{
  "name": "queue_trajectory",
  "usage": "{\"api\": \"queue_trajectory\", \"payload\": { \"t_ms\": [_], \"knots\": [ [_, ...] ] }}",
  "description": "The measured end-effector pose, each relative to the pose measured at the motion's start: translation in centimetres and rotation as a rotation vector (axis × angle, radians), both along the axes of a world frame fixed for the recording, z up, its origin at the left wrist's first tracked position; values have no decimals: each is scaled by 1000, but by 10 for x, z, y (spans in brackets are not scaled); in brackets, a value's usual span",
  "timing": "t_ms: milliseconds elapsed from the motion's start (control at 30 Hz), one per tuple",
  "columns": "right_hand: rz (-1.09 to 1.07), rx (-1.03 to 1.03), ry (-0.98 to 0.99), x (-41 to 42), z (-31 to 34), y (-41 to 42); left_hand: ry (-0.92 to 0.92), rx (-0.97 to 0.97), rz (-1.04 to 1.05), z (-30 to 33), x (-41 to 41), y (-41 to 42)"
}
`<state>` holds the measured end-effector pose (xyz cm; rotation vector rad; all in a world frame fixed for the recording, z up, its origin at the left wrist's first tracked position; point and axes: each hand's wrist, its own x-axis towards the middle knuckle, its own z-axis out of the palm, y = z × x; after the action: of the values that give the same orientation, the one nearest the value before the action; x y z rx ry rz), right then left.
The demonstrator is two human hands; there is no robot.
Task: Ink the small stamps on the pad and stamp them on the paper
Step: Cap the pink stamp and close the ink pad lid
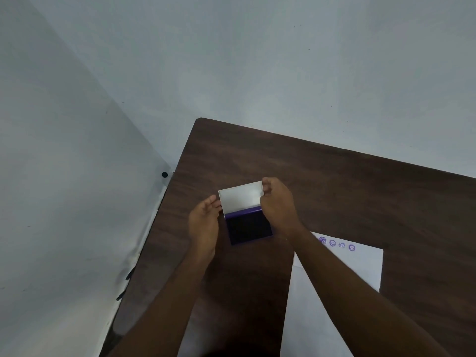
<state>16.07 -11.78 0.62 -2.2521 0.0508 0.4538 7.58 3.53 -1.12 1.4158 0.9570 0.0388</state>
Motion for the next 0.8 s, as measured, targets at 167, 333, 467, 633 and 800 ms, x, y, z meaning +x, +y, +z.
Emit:
{"api": "queue_trajectory", "payload": {
  "t_ms": [167,333,467,633,800],
  "knots": [
    [-30,52,12,-17,11,-15,-44,4,-21,1,-16,-2],
    [-56,38,-12,-35,9,-27,-60,37,-14,0,-30,-3],
    [-81,0,-34,-45,3,-31,-47,76,-68,-4,-40,-5],
    [-28,-140,-13,-51,-5,-35,20,98,-105,-12,-48,-7],
    [-24,-182,53,-55,-17,-36,76,105,-132,-18,-52,-11]
  ]
}}
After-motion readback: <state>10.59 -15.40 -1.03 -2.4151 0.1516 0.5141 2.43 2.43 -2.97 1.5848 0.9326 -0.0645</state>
